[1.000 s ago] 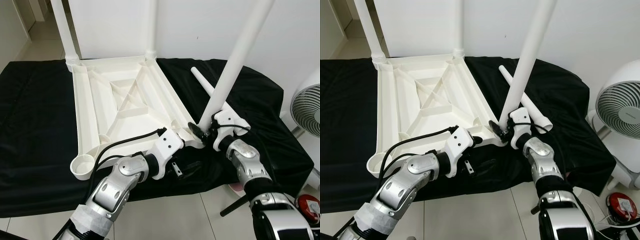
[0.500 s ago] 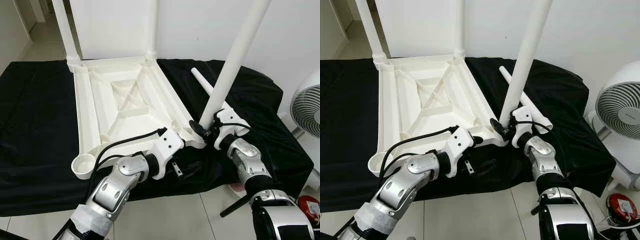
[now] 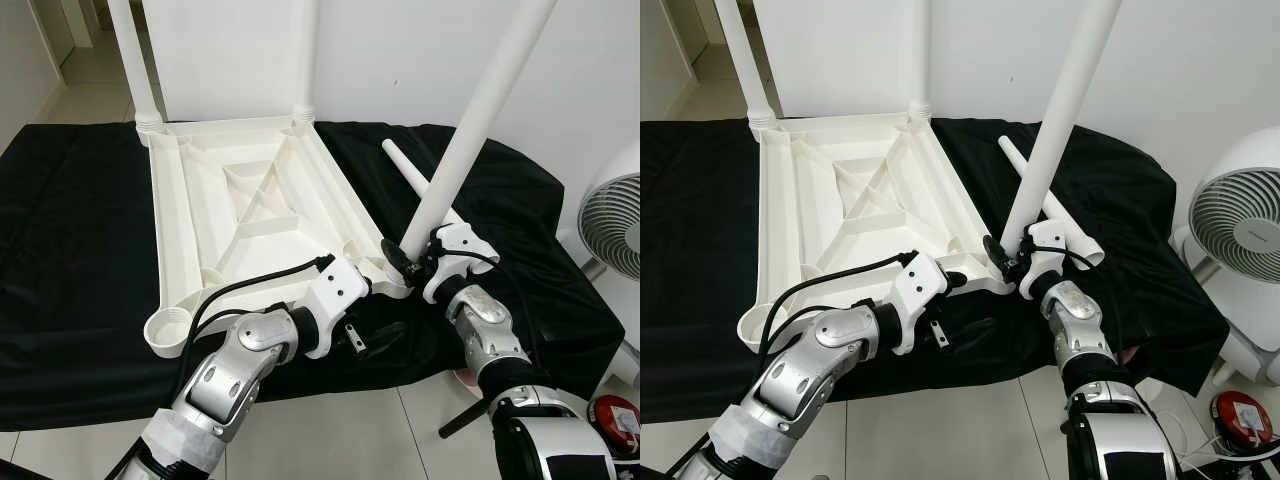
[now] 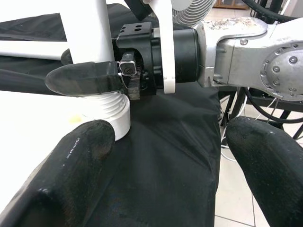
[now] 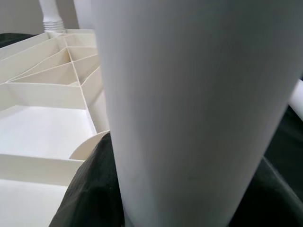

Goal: Building children table

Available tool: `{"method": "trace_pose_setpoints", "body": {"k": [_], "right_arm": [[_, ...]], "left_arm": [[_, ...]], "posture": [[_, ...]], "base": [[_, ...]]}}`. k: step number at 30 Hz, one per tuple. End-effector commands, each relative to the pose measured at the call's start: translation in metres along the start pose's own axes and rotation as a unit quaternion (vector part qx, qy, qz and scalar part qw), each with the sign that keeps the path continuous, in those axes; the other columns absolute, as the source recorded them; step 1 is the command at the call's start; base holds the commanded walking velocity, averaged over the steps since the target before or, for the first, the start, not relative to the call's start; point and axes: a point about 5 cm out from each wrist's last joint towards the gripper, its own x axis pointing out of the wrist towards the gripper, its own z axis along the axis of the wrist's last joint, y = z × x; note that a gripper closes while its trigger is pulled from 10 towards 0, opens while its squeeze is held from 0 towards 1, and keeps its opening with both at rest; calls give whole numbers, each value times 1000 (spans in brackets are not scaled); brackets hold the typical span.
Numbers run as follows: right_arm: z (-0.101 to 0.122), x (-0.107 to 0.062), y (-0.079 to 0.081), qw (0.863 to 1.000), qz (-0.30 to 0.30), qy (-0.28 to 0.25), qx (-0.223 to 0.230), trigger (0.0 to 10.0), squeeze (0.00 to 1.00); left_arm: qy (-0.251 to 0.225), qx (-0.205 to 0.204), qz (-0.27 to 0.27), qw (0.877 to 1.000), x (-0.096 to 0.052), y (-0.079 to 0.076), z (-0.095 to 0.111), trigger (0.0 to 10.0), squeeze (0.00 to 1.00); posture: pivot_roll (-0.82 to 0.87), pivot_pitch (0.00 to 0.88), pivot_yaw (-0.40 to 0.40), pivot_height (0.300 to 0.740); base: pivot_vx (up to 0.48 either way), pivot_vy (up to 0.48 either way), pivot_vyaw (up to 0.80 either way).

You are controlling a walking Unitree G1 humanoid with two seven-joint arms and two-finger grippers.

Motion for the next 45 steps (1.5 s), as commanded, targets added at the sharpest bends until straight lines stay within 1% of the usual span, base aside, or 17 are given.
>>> {"method": "trace_pose_setpoints", "body": {"k": [1, 6, 8, 9, 11, 14, 16, 18, 20, 22, 25, 28, 29, 36, 43, 44, 45], "right_arm": [[-27, -9, 7, 997, -41, 59, 23, 10000, 0], [-26, -6, 14, 996, -60, 53, 27, 10000, 0], [-24, -3, 22, 991, -116, 52, 31, 10000, 0], [-24, -3, 22, 991, -116, 52, 31, 10000, 0], [-17, -2, 34, 980, -190, 35, 43, 10000, 0], [-14, -3, 37, 975, -213, 27, 57, 10000, 0], [-7, -5, 45, 961, -270, 8, 66, 10000, 0], [-7, -5, 45, 961, -270, 8, 66, 10000, 0], [-2, -6, 61, 955, -288, 1, 71, 10000, 0], [-2, -6, 61, 955, -288, 1, 71, 10000, 0], [5, -5, 79, 964, -256, -4, 66, 10000, 0], [10, -6, 83, 968, -245, -3, 61, 10000, 0], [10, -6, 84, 968, -244, -3, 64, 10000, 1000], [22, -9, 85, 974, -216, -35, 66, 10000, 1000], [20, -13, 82, 983, -163, -30, 81, 10000, 1000], [18, -16, 79, 986, -142, -27, 83, 10000, 0], [16, -17, 76, 988, -128, -25, 83, 10000, 0]], "left_arm": [[-1, 10, 0, 1000, 2, 0, 2, 10000, 0], [-1, 10, 2, 1000, 2, 1, 2, 10000, 0], [0, 9, 5, 1000, 2, 2, 1, 10000, 0], [0, 9, 5, 1000, 2, 2, 1, 10000, 0], [1, 10, 11, 1000, 1, 6, 0, 10000, 0], [1, 11, 13, 1000, 0, 7, 1, 10000, 0], [0, 16, 16, 1000, 0, 12, 3, 10000, 0], [0, 16, 16, 1000, 0, 12, 3, 10000, 0], [0, 21, 20, 1000, -1, 17, 6, 10000, 0], [0, 21, 20, 1000, -1, 17, 6, 10000, 0], [1, 25, 26, 999, -2, 22, 6, 10000, 0], [1, 26, 28, 999, -2, 24, 7, 10000, 0], [0, 26, 29, 999, -2, 24, 7, 10000, 0], [3, 29, 33, 999, -3, 27, 5, 10000, 0], [4, 32, 32, 999, -3, 28, 4, 10000, 0], [5, 33, 30, 999, -3, 28, 4, 10000, 0], [5, 34, 29, 999, -3, 28, 4, 10000, 0]], "posture": [[-79, 0, -63, 740], [-79, 0, -63, 740], [-78, 0, -70, 740], [-78, 0, -70, 740], [-85, 0, -62, 740], [-85, 0, -60, 740], [-86, 0, -58, 740], [-86, 0, -58, 740], [-92, 0, -52, 740], [-92, 0, -52, 740], [-96, 0, -51, 740], [-93, 0, -51, 740], [-92, 0, -51, 740], [-86, 0, -60, 740], [-90, 0, -59, 740], [-91, 0, -58, 740], [-93, 0, -57, 740]], "base": [[0, 0, 0], [0, 0, 0], [0, 0, 0], [0, 0, 0], [0, 0, 0], [0, 0, 0], [0, 0, 0], [0, 0, 0], [0, 0, 0], [0, 0, 0], [0, 0, 0], [0, 0, 0], [0, 0, 0], [0, 0, 0], [0, 0, 0], [0, 0, 0], [0, 0, 0]]}}
